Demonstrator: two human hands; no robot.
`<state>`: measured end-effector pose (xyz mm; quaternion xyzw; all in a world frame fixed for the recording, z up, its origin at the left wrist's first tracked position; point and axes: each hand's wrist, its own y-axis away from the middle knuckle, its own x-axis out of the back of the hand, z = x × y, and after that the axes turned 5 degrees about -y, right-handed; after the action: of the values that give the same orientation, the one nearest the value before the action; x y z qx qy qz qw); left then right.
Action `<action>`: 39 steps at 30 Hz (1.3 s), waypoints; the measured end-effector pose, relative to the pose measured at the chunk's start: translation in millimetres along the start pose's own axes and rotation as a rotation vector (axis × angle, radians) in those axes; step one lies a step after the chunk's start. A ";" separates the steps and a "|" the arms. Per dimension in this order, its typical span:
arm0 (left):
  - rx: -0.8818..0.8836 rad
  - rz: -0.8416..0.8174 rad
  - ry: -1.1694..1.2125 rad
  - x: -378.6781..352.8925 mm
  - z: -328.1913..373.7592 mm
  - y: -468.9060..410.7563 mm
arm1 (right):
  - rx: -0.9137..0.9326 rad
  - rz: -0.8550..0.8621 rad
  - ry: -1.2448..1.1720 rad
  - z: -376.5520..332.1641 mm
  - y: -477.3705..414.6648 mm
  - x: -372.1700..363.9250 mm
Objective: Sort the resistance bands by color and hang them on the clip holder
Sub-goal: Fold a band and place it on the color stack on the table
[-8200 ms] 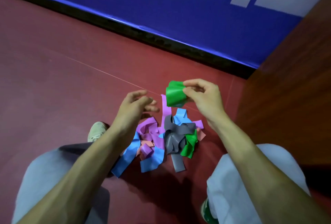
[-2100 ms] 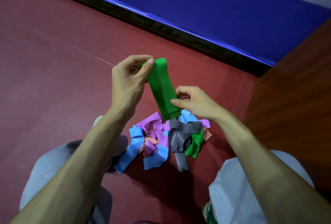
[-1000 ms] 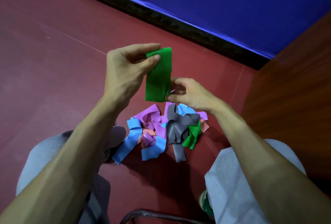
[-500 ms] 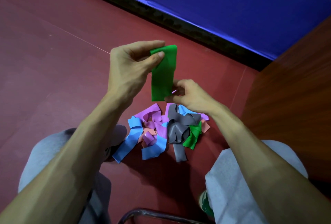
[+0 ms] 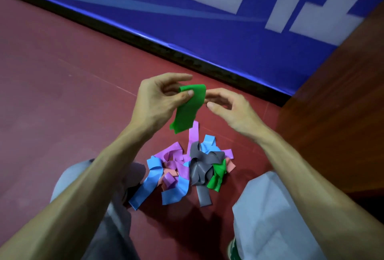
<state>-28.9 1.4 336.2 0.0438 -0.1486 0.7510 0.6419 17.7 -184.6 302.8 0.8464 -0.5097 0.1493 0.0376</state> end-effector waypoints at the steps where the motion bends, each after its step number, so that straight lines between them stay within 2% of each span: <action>1: -0.016 -0.017 -0.001 1.9 10.2 2.9 | 0.037 0.019 0.011 -17.5 3.0 6.0; 14: -0.214 -0.094 0.027 11.8 155.0 47.9 | 0.266 0.147 0.341 -198.7 63.8 54.4; 19: -0.213 -0.160 0.100 -0.8 195.4 58.7 | 0.339 0.267 0.299 -251.9 82.7 75.0; 23: -0.263 -0.282 -0.033 -14.7 217.9 62.7 | 0.361 0.360 0.267 -291.2 98.0 102.5; 27: -0.299 -0.311 -0.022 -31.2 246.6 62.8 | 0.369 0.447 0.280 -323.6 115.0 137.0; 32: -0.367 -0.349 -0.122 -58.4 285.2 49.8 | 0.363 0.568 0.348 -353.4 133.8 187.7; 39: -0.367 -0.475 -0.004 -123.7 334.5 29.4 | 0.311 0.717 0.398 -363.9 153.5 267.3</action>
<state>-78.2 -213.6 618.0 -0.0379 -0.2686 0.5404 0.7965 -78.1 -407.0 713.7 0.5663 -0.7256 0.3880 -0.0472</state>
